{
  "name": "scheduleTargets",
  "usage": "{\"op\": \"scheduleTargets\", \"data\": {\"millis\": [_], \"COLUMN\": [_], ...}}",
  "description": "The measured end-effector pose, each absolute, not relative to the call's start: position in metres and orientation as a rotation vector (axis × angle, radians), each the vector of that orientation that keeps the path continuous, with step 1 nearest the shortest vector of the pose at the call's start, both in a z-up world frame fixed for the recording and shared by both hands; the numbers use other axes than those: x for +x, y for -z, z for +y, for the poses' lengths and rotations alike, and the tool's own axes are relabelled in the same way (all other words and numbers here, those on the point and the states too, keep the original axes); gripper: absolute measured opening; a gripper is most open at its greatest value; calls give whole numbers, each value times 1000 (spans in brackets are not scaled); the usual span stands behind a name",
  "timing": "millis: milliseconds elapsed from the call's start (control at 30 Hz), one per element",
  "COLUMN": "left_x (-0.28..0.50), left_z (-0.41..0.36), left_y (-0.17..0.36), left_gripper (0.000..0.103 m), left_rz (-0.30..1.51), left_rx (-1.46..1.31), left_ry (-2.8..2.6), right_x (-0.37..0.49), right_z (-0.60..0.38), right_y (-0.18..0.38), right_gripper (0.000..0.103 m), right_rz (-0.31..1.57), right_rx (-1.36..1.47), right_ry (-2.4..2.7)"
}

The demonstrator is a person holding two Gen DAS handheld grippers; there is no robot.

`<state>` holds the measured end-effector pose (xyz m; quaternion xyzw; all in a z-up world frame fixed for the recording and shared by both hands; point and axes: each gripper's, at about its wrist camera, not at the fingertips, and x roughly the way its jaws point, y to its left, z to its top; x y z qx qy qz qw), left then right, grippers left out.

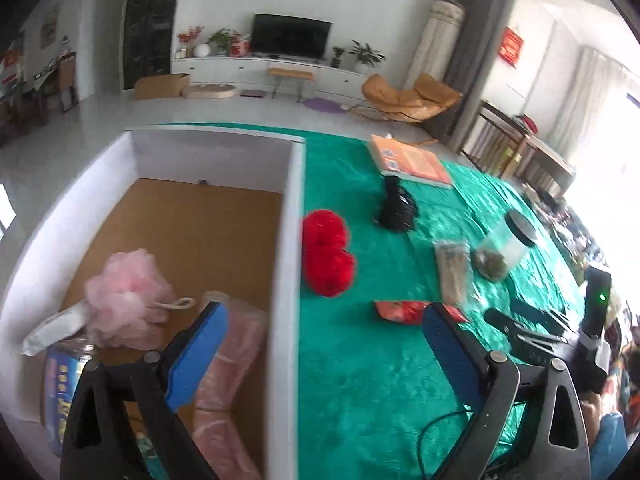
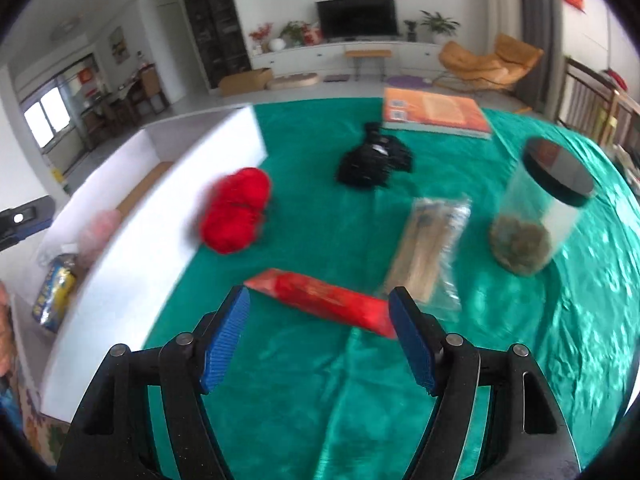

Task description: Organize soft objects

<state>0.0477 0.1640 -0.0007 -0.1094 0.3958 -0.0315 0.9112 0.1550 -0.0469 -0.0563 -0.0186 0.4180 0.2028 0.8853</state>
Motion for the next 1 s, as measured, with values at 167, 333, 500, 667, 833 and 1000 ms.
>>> {"op": "scheduleTargets", "data": {"millis": [167,333,500,667,833,1000], "left_x": [81,99,105,106,108,108], "left_z": [69,35,41,40,42,43], "left_y": [59,109,126,131,132,132], "left_gripper": [99,99,99,103,103,103], "left_rz": [948,992,991,959,953,951], "left_rx": [-114,21,15,46,41,40], "left_ry": [191,154,122,115,105,102], "right_x": [171,171,175,174,175,174], "right_z": [-130,-170,-177,-166,-161,-161], "right_y": [92,105,111,114,118,118], "right_gripper": [75,75,76,84,90,90], "right_rz": [893,913,938,939,939,938], "right_rx": [-9,58,90,25,-7,-12], "right_ry": [-171,-82,-54,-43,-39,-39]}}
